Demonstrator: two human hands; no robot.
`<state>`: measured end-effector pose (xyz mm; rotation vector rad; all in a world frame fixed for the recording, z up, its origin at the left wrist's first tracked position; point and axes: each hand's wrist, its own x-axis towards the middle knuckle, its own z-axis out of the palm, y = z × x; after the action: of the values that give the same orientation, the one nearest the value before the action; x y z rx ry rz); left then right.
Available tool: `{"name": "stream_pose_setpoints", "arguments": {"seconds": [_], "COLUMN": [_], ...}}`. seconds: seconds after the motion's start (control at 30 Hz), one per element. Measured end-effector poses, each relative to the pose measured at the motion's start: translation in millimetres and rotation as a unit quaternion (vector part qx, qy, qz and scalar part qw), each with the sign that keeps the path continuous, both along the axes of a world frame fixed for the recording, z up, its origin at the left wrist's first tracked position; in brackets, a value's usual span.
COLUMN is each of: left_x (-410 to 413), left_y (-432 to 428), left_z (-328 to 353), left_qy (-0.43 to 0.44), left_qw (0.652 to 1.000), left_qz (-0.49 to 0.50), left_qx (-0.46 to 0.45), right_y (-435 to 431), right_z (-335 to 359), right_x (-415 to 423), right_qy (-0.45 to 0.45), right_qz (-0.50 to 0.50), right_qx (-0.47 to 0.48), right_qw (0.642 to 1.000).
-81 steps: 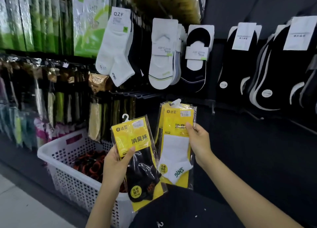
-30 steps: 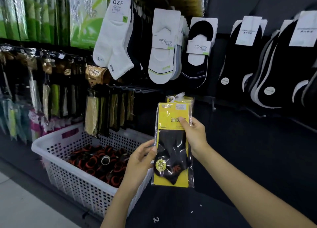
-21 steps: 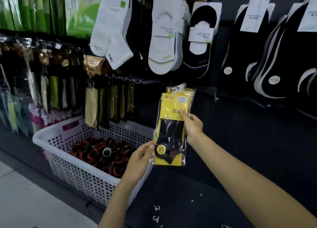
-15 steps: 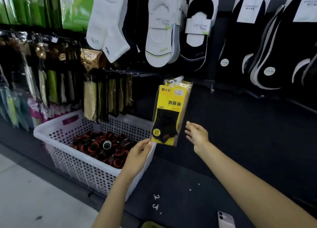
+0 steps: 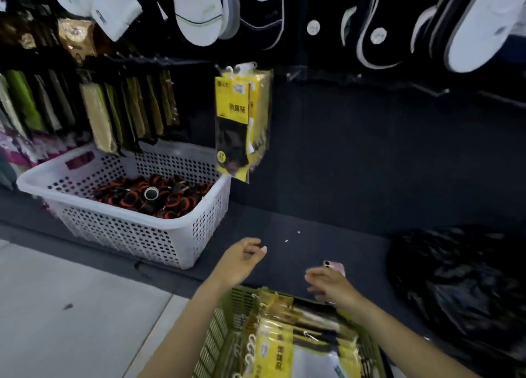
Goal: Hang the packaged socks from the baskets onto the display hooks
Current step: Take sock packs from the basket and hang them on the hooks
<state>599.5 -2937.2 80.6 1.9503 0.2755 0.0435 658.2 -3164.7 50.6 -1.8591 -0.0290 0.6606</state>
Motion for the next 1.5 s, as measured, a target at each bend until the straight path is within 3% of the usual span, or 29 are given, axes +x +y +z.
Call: {"name": "stream_pose_setpoints", "arguments": {"seconds": [0.27, 0.43, 0.7, 0.87, 0.97, 1.1, 1.17, 1.23, 1.3, 1.43, 1.5], "left_x": [-45.4, -93.1, -110.6, -114.4, -115.9, -109.0, -97.5, -83.2, -70.7, -59.3, -57.0], "left_y": [-63.3, -74.2, -85.3, -85.1, -85.2, -91.6, -93.0, -88.2, -82.5, -81.2, -84.7], "left_z": [-110.2, -165.1, -183.9, -191.2, -195.5, -188.4, -178.1, -159.4, -134.5, -83.4, -54.1], "left_qy": [0.115, 0.251, 0.272, 0.239, 0.227, 0.190, 0.169, 0.202, 0.212, 0.116, 0.055], "left_qw": [0.992, 0.963, 0.960, 0.971, 0.973, 0.972, 0.955, 0.906, 0.863, 0.845, 0.868], "left_qz": [0.033, 0.080, 0.055, 0.009, 0.013, 0.104, 0.213, 0.299, 0.312, 0.350, 0.272], "left_qx": [-0.047, -0.056, -0.021, -0.002, -0.045, -0.085, -0.118, -0.222, -0.335, -0.388, -0.412], "right_y": [-62.5, -81.4, -76.3, -74.0, -68.7, -57.9, -53.2, -48.0, -44.7, -38.7, -33.3], "right_z": [-92.0, -117.2, -137.6, -141.8, -144.7, -132.1, -117.5, -98.2, -79.4, -37.9, -16.5], "right_x": [-41.2, -44.9, -46.9, -53.1, -62.7, -58.9, -51.5, -46.1, -43.7, -41.7, -37.5], "right_qy": [-0.053, -0.106, -0.164, -0.068, 0.004, 0.004, -0.003, 0.003, 0.003, -0.019, -0.036], "right_qz": [0.118, 0.190, 0.283, 0.287, 0.291, 0.227, 0.189, 0.176, 0.182, 0.109, 0.066], "right_qx": [-0.150, -0.261, -0.377, -0.297, -0.222, -0.161, -0.131, -0.098, -0.054, 0.048, 0.099], "right_qw": [0.980, 0.941, 0.867, 0.908, 0.931, 0.961, 0.973, 0.980, 0.982, 0.993, 0.992]}}
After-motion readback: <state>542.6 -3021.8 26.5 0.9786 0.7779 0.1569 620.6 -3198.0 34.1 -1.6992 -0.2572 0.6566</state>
